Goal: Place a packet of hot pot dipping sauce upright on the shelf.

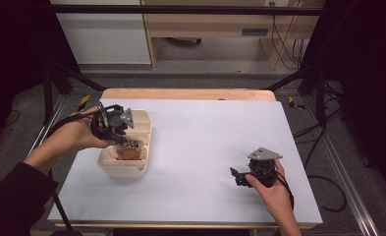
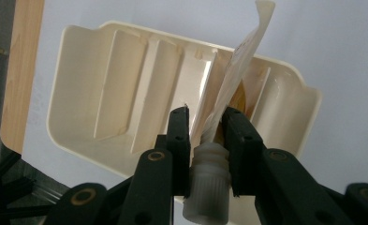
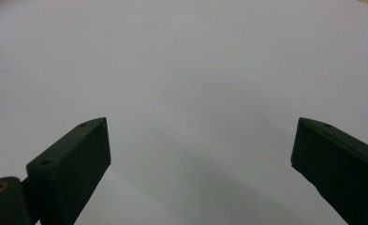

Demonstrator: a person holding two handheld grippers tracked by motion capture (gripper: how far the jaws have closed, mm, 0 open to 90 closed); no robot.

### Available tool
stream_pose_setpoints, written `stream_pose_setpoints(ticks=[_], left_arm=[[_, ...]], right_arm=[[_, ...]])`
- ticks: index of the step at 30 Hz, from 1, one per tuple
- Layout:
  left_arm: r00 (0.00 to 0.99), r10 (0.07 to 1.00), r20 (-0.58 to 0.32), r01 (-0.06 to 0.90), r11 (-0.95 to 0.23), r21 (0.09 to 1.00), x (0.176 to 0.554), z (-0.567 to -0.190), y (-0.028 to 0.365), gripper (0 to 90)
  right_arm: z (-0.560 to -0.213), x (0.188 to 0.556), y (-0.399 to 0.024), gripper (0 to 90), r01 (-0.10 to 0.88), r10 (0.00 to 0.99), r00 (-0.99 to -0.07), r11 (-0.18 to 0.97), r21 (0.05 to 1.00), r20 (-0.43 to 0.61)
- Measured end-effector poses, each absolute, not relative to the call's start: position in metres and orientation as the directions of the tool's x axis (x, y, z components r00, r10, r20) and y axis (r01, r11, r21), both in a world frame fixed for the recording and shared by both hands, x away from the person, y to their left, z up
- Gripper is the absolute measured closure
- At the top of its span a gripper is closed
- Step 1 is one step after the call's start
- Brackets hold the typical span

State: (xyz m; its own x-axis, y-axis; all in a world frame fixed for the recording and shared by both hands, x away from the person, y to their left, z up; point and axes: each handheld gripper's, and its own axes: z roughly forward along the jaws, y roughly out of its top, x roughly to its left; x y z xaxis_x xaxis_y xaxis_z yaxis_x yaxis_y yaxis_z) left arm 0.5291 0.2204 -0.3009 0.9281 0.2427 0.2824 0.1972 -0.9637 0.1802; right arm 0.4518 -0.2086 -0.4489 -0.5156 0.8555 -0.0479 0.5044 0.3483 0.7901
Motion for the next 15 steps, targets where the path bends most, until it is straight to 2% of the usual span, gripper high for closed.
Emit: stream_pose_setpoints(ticks=[15], left_arm=[[0.929,0.244,0.279,0.193,-0.961,0.198,0.5297,-0.3069,0.223,73.2]], right_arm=[[-0.4484,0.4508,-0.2083,5.4,0.508,0.858,-0.511,0.346,0.789,-0.048]])
